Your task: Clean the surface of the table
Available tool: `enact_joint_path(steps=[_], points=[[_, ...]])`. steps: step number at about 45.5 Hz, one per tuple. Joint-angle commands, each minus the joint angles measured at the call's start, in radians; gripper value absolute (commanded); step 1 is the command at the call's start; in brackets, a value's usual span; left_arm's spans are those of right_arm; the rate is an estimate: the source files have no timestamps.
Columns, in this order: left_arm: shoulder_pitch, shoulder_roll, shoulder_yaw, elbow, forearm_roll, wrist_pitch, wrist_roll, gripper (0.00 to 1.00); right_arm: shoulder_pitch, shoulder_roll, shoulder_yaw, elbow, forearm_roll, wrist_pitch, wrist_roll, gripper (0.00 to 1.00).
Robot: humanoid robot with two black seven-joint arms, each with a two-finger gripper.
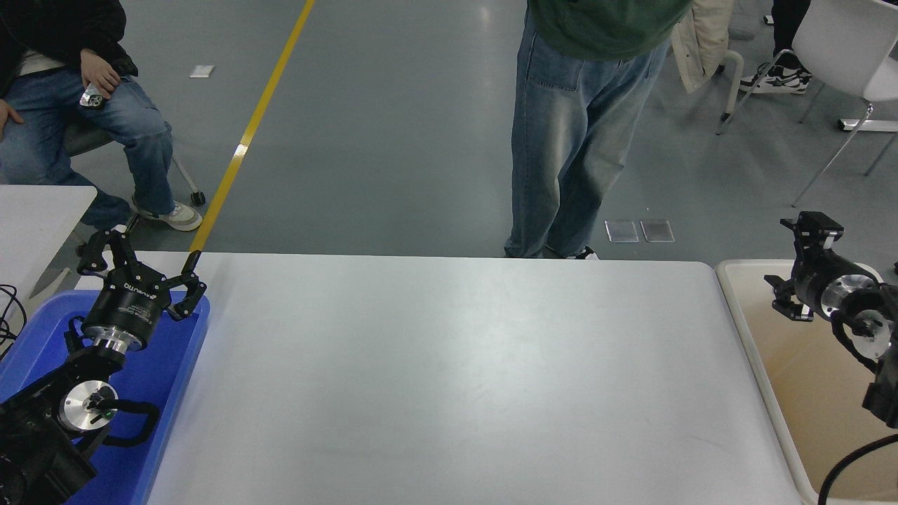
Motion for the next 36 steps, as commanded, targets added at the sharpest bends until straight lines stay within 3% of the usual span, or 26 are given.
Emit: enact_joint_path(steps=[1, 7, 12, 19, 26, 36], points=[[0.000, 0.000, 0.000, 0.000, 0.000, 0.000, 0.000, 1.00, 0.030, -0.001, 0.081, -0.004, 0.066, 0.190, 0.044, 1.00], [0.000, -0.002, 0.000, 0.001, 0.000, 0.000, 0.000, 1.00, 0.017, -0.010, 0.081, 0.028, 0.071, 0.176, 0.044, 1.00], [0.000, 0.000, 0.000, 0.000, 0.000, 0.000, 0.000, 1.00, -0.043, -0.070, 0.164, 0.259, 0.111, 0.132, 0.042, 1.00], [0.000, 0.000, 0.000, 0.000, 0.000, 0.000, 0.000, 1.00, -0.167, -0.078, 0.394, 0.586, 0.100, -0.230, 0.082, 1.00], [0.000, 0.000, 0.000, 0.000, 0.000, 0.000, 0.000, 1.00, -0.241, -0.026, 0.376, 0.660, 0.063, -0.232, 0.203, 1.00], [0.000, 0.000, 0.000, 0.000, 0.000, 0.000, 0.000, 1.00, -0.272, 0.027, 0.361, 0.642, -0.003, -0.253, 0.203, 1.00]])
